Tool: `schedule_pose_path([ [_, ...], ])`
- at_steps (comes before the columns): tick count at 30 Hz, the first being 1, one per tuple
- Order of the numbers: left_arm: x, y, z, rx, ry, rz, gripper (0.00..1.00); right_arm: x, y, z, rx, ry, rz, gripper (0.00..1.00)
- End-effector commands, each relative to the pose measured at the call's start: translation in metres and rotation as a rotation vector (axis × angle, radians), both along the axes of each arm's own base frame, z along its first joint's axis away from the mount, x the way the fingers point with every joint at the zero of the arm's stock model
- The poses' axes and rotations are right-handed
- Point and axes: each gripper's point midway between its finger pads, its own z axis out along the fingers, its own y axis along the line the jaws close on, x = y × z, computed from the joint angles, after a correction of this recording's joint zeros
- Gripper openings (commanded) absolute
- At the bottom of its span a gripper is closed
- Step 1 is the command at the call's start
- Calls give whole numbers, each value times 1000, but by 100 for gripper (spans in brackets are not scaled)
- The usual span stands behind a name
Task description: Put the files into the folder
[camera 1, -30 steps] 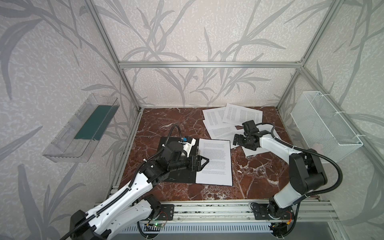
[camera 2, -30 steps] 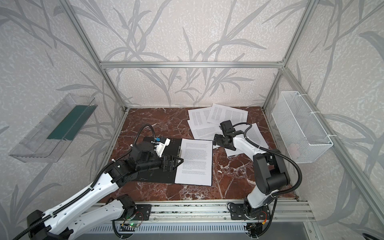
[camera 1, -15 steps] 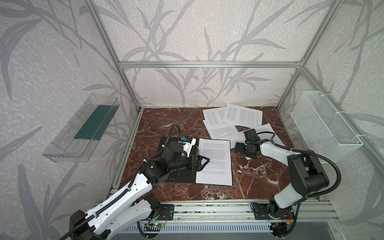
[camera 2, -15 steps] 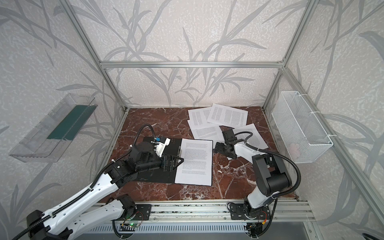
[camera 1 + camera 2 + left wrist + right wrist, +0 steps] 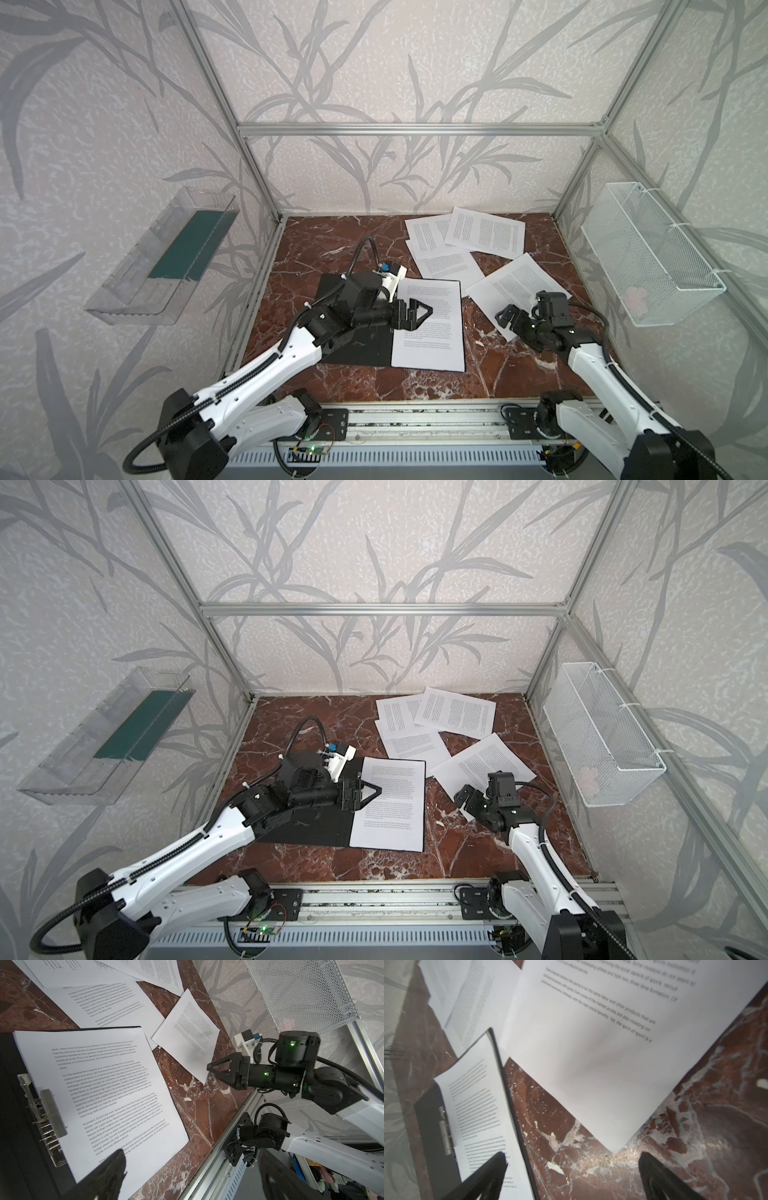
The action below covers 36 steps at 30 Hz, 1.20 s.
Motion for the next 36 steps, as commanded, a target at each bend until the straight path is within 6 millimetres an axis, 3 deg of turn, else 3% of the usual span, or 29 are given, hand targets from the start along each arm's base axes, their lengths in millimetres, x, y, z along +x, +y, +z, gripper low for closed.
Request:
schedule_pose_path([
  [1, 4, -23, 14, -39, -14, -42, 99, -5, -2, 16, -14, -11, 10, 99],
  [5, 4, -48, 11, -51, -2, -90, 99, 30, 2, 20, -27, -29, 51, 99],
  [15, 11, -69, 3, -56, 39, -113, 99, 135, 7, -3, -65, 40, 91, 99],
  [19, 14, -69, -3, -28, 35, -109, 99, 151, 17, -22, -31, 77, 126, 99],
  [25, 18, -74, -6, -7, 33, -116, 99, 141, 28, -59, 33, 157, 161, 99],
  [30, 24, -77, -13, 19, 34, -109, 99, 112, 28, -72, 47, 207, 152, 99],
  [36, 27, -88, -24, 25, 64, -126, 99, 69, 29, -66, 88, 182, 149, 99],
])
